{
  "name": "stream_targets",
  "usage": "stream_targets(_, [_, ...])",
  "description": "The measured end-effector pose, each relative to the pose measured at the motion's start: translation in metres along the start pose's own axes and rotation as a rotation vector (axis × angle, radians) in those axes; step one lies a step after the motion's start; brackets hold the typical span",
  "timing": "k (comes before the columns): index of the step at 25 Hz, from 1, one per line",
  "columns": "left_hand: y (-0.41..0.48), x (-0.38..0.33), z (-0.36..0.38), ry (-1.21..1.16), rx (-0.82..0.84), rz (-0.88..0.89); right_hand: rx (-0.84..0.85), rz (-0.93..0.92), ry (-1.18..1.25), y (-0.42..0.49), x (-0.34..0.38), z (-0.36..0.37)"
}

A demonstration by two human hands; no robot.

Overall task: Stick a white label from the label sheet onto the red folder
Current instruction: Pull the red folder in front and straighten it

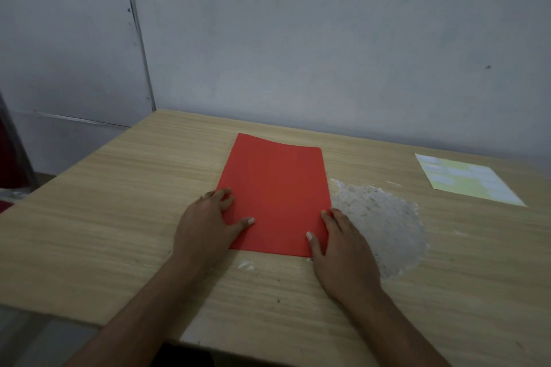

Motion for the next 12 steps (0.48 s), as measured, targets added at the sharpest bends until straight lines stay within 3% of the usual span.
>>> stream_targets(4, [0.003,0.000,-0.001,0.029,0.039,0.015,-0.003,0.002,0.038,0.003,-0.002,-0.003])
stream_targets(8, [0.007,-0.012,-0.001,0.155,-0.049,0.099,-0.040,0.042,0.327,0.012,-0.017,-0.015])
stream_targets(12, [0.022,-0.048,0.015,0.020,-0.055,0.255,-0.139,0.098,0.444,0.023,-0.047,-0.031])
Point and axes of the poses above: each hand's wrist, its own y-axis towards the middle knuckle, its own z-axis out of the palm, x = y × z, the point moved 1 cm from there along y, towards the middle knuckle
